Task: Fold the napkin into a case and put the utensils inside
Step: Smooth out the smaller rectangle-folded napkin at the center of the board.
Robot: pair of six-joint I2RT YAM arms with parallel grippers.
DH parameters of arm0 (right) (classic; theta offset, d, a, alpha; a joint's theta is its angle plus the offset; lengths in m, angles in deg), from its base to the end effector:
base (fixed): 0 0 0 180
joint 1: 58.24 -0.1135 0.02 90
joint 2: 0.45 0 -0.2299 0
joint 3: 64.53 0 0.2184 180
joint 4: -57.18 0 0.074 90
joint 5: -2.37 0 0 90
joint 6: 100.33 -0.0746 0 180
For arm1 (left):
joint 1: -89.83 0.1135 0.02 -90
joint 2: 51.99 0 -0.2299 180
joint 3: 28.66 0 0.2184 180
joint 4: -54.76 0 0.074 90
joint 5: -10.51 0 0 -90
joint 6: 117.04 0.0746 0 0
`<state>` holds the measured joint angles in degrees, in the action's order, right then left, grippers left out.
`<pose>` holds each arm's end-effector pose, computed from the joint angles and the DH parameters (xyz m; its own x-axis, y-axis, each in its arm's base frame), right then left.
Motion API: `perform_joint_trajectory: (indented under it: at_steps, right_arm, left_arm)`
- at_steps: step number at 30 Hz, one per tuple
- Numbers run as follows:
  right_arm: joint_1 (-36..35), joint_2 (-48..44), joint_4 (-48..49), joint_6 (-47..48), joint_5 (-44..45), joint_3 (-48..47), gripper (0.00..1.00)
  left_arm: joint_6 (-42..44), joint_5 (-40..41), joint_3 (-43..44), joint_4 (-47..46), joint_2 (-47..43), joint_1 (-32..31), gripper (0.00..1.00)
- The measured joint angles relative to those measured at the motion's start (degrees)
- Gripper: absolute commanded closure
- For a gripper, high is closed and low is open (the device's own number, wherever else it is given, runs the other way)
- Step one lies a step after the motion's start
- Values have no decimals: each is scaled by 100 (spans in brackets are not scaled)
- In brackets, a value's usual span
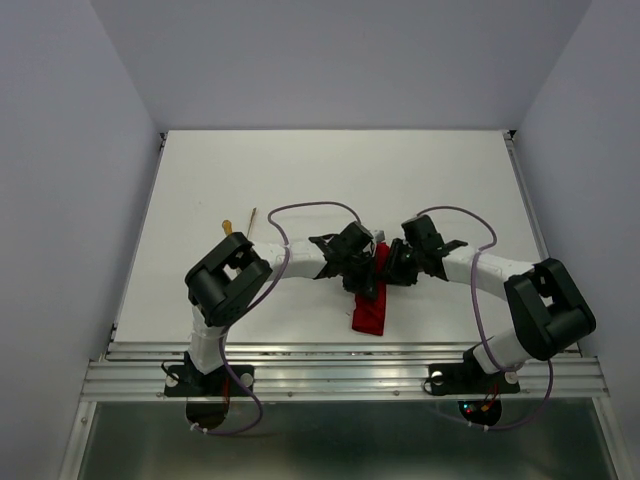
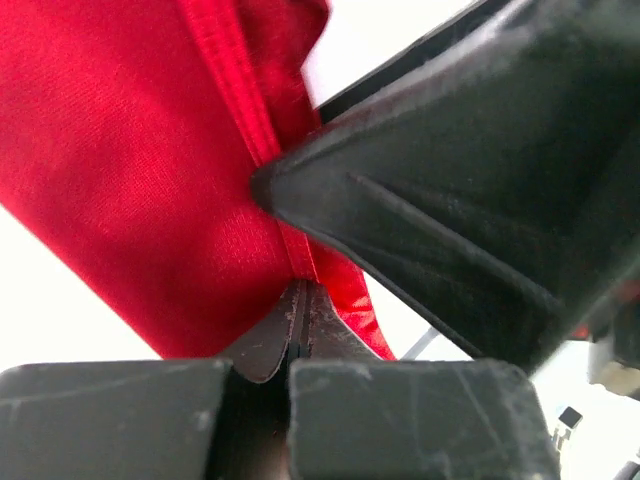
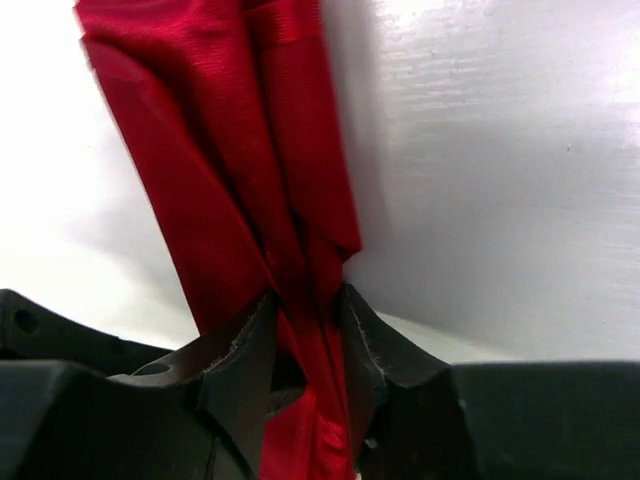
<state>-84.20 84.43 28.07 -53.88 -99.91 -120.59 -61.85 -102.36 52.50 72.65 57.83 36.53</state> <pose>0.2348 0.1319 0.1127 -0.9169 0.3024 -0.2606 0.1413 0.8565 0.4964 0.2085 -0.3282 0.1214 -0.8691 0.2859 -0.4036 0.4900 0.6084 -0.6242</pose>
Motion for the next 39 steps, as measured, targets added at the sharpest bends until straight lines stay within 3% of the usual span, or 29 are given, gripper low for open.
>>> perform_joint_trajectory:
  at_steps: [2, 8, 24, 39]
  right_arm:
    - [-9, 9, 42, -39, 2, 44, 81]
    - [-7, 39, 79, -258, 26, 87, 97]
    - [-7, -52, 527, -1340, 330, 409, 99]
    - [-7, 573, 765, -1749, 527, -136, 99]
  left_arm:
    - [2, -15, 0, -2, 0, 0, 100]
    - [55, -2, 0, -11, -17, 0, 100]
    - [501, 490, -101, 710, -1637, 577, 100]
    - [273, 199, -682, 345, -935, 424, 100]
